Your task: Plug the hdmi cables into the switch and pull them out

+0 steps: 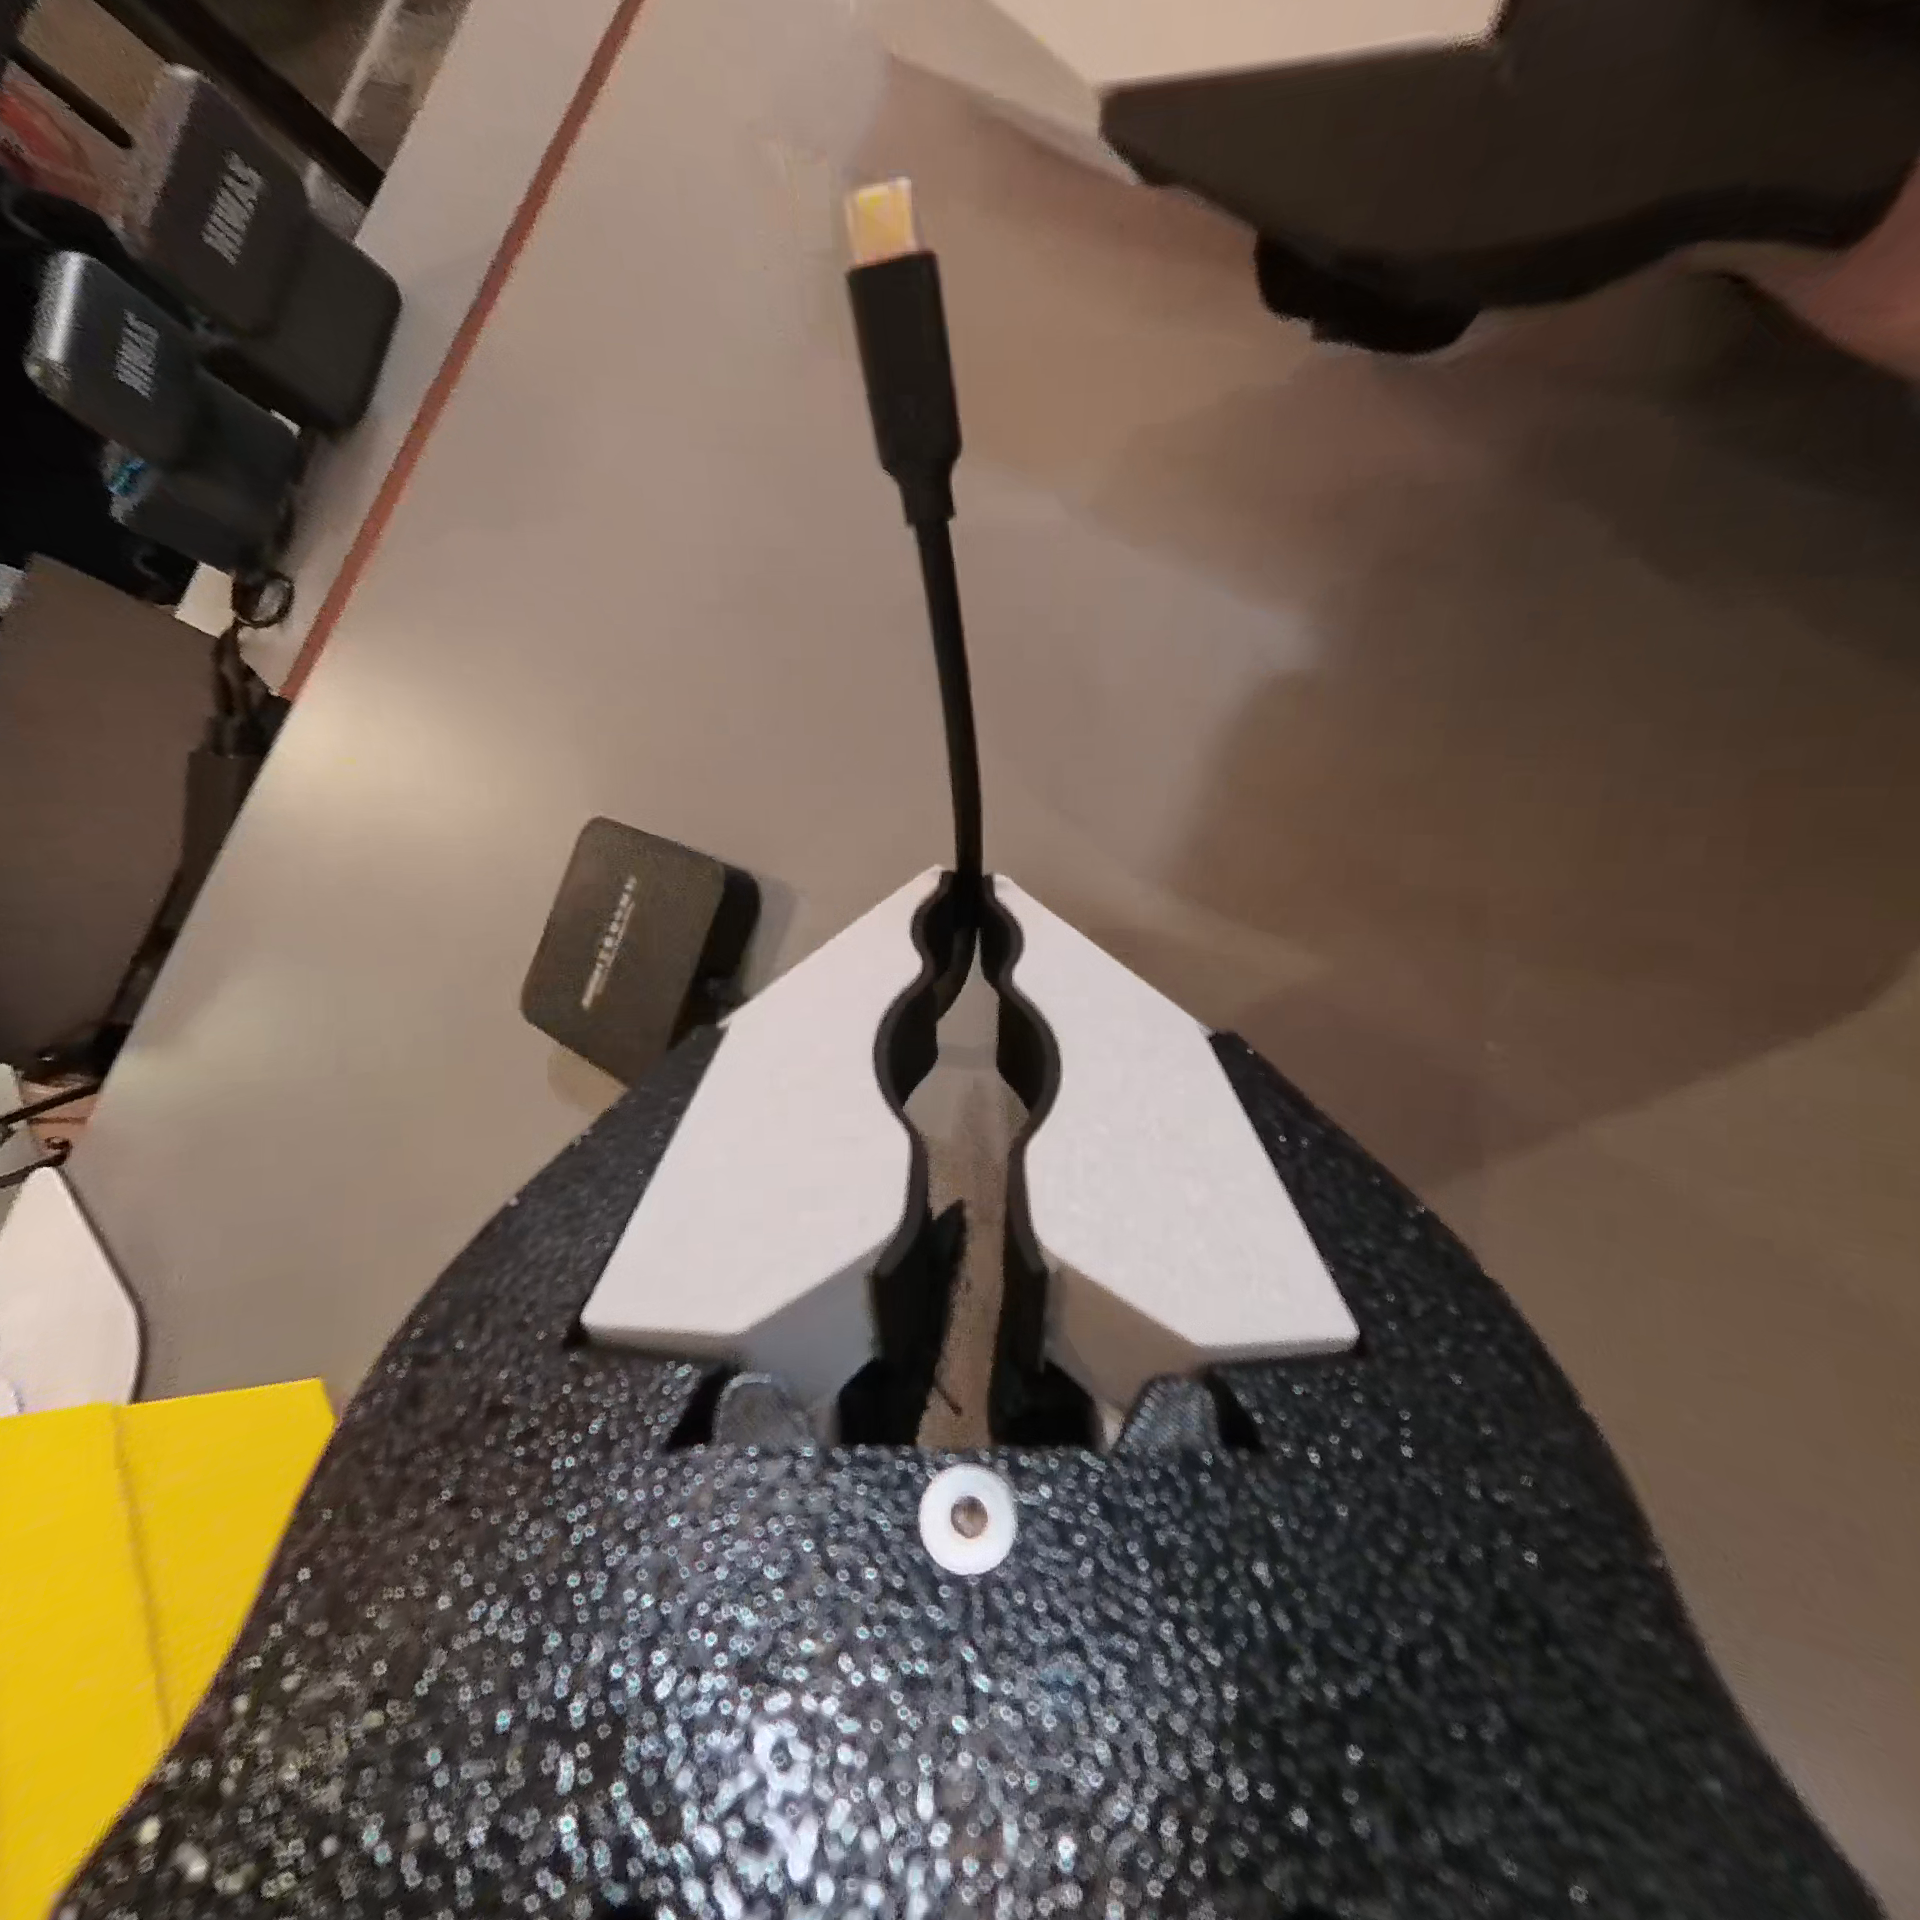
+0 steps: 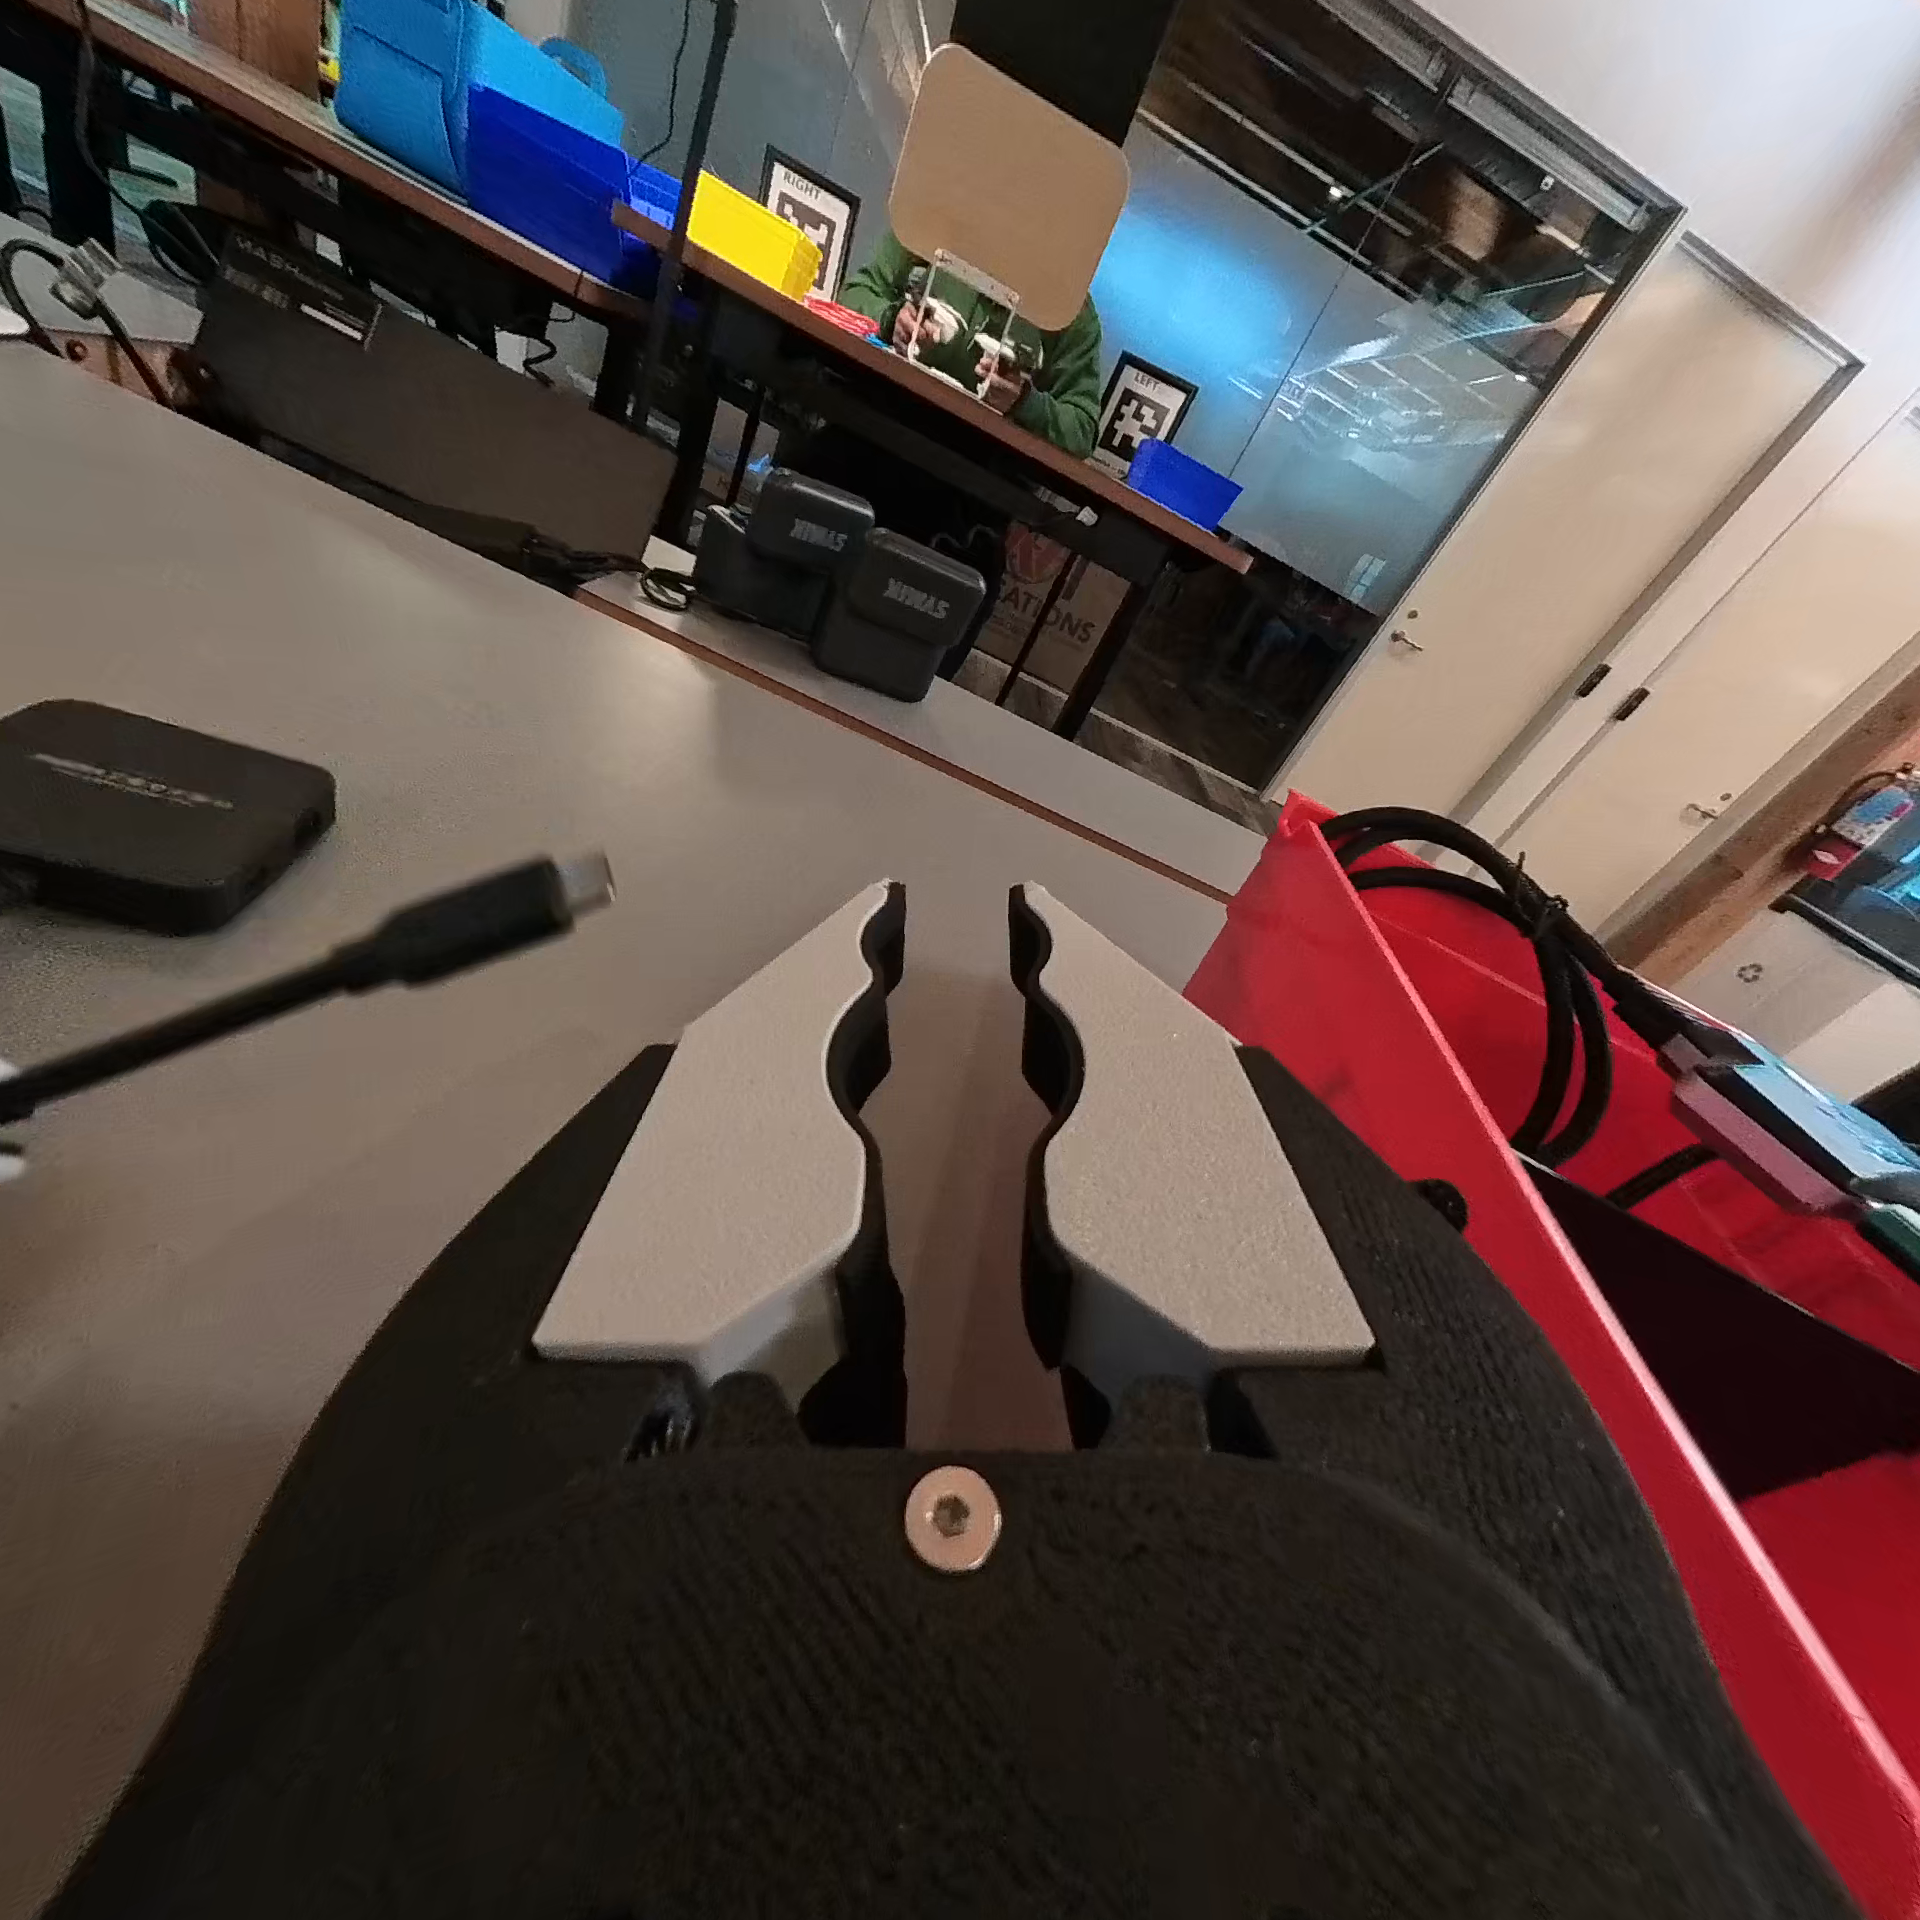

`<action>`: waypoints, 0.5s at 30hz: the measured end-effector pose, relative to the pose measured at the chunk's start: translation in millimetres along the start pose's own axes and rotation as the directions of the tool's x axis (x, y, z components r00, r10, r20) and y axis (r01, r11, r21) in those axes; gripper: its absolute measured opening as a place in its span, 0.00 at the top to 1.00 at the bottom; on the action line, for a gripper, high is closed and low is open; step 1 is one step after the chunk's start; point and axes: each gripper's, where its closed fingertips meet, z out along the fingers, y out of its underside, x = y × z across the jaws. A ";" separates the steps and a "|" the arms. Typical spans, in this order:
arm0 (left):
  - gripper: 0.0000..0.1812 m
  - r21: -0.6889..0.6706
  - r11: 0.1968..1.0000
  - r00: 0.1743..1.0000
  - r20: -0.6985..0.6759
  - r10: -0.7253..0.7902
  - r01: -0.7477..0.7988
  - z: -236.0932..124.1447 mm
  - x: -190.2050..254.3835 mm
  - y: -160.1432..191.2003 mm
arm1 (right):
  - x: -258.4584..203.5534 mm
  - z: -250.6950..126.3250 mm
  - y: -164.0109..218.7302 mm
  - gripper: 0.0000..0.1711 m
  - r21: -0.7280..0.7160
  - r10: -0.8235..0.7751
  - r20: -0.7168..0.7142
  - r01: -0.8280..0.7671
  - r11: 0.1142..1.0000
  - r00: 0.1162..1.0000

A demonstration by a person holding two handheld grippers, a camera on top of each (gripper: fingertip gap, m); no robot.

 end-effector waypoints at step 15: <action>0.77 0.006 0.997 0.997 -0.014 -0.071 0.072 8.6 5.5 6.0 | -2.9 0.3 -1.4 0.89 0.005 -0.007 0.012 0.007 1.000 1.000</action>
